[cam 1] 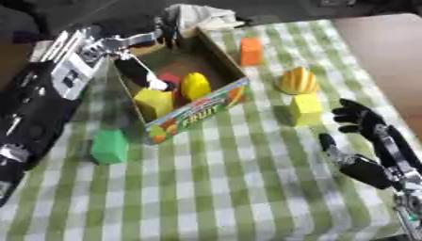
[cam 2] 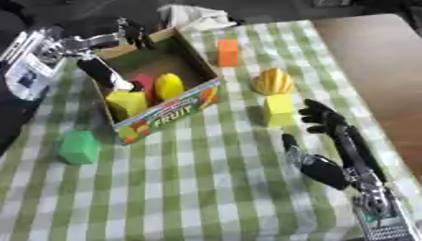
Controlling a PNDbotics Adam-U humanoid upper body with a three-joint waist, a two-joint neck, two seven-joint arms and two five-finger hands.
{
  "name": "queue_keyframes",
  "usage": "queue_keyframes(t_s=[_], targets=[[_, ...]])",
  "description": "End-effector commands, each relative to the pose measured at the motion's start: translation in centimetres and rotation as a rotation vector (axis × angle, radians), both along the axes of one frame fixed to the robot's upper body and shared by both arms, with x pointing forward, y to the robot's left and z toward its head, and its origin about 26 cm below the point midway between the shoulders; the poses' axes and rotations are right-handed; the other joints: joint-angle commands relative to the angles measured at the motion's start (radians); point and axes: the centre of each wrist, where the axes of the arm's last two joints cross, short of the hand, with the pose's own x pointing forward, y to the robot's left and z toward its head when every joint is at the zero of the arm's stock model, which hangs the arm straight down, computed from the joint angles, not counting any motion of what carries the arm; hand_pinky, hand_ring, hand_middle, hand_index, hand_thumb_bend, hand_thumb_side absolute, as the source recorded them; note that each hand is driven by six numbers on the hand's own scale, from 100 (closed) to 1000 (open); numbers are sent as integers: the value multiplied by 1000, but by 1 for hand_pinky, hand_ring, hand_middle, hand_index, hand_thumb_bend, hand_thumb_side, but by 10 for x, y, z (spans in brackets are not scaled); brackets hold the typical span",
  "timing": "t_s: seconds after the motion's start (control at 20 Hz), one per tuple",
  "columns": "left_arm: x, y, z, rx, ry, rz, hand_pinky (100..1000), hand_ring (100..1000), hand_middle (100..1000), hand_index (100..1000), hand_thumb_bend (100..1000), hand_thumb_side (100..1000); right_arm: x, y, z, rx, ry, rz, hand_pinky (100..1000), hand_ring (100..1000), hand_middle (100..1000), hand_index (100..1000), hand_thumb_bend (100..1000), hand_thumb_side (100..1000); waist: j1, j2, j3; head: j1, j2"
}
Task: Pick up objects on the table and place them in the box.
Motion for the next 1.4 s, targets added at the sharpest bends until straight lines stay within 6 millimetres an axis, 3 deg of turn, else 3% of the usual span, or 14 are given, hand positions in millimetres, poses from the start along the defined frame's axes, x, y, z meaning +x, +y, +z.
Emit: queue_keyframes(t_s=[0.05,0.25,0.45,0.85,1.15,1.4], targets=[[-28,26,29,40,-11,8,709,687,682,805,493,295,2,-5,6,-12,-21,-11,739,799,780,933,317,329,1,-12,5,-7,5],[-55,47,11,97,87,51,709,691,691,812,500,305,2,-6,6,-17,-23,-17,739,799,780,933,316,330,5,-10,10,-14,5],[-66,55,-21,137,189,96,708,700,710,823,499,302,2,-6,7,-17,-25,-18,739,799,780,933,316,331,6,-10,13,-16,5],[-64,61,-71,150,189,216,723,723,735,834,482,264,2,-6,6,-13,-24,-21,739,799,779,933,315,333,2,-12,11,-20,5],[-61,59,-91,182,222,233,735,735,747,841,467,263,2,-6,6,-12,-23,-22,739,799,779,933,315,332,-2,-12,9,-20,5],[-60,59,-102,223,281,218,686,669,673,787,381,165,2,-5,6,-11,-21,-19,739,799,779,933,314,333,-4,-12,8,-21,5]])
